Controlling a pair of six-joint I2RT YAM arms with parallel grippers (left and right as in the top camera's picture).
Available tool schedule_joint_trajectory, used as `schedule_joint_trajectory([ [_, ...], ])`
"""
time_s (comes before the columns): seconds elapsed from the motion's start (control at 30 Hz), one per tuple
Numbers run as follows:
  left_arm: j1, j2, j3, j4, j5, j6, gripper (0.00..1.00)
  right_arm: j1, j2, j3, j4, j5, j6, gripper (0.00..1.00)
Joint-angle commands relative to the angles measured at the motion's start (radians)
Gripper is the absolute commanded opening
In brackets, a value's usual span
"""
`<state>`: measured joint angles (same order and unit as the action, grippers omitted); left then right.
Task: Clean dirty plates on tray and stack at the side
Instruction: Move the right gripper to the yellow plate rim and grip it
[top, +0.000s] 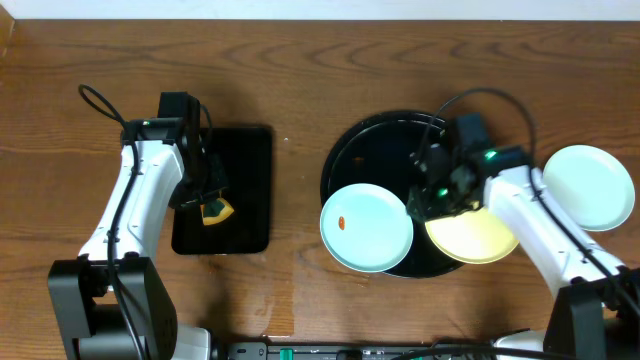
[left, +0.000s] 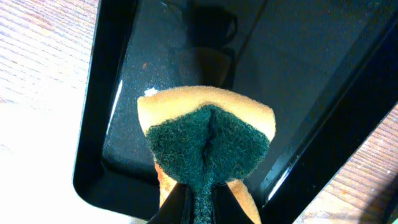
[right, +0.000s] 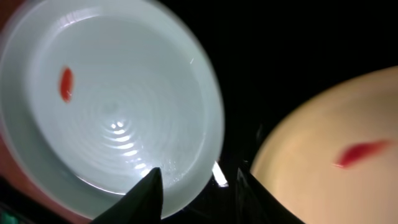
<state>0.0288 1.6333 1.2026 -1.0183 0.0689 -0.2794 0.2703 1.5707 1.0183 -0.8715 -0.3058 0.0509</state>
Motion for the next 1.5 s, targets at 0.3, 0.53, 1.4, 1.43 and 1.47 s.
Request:
schedule_joint_trajectory([
  [0.3,0.001,-0.015,-0.004,-0.008,-0.001,0.018,0.09,0.059,0.003,-0.15,0.076,-0.017,0.061,0.34],
  [0.53,0.001,-0.015,-0.004,-0.009,-0.001,0.018,0.09,0.088,0.003,-0.226,0.174,-0.01,0.178,0.23],
  [1.4,0.001,-0.015,-0.004,-0.015,-0.001,0.018,0.09,0.051,0.002,-0.201,0.65,0.489,0.097,0.01],
  [1.43,0.001,-0.015,-0.004,-0.015,-0.001,0.018,0.09,0.049,0.002,-0.201,0.651,0.489,0.097,0.01],
  [1.47,0.001,-0.015,-0.004,-0.014,-0.001,0.018,0.09,0.047,0.002,-0.201,0.65,0.489,0.097,0.01],
])
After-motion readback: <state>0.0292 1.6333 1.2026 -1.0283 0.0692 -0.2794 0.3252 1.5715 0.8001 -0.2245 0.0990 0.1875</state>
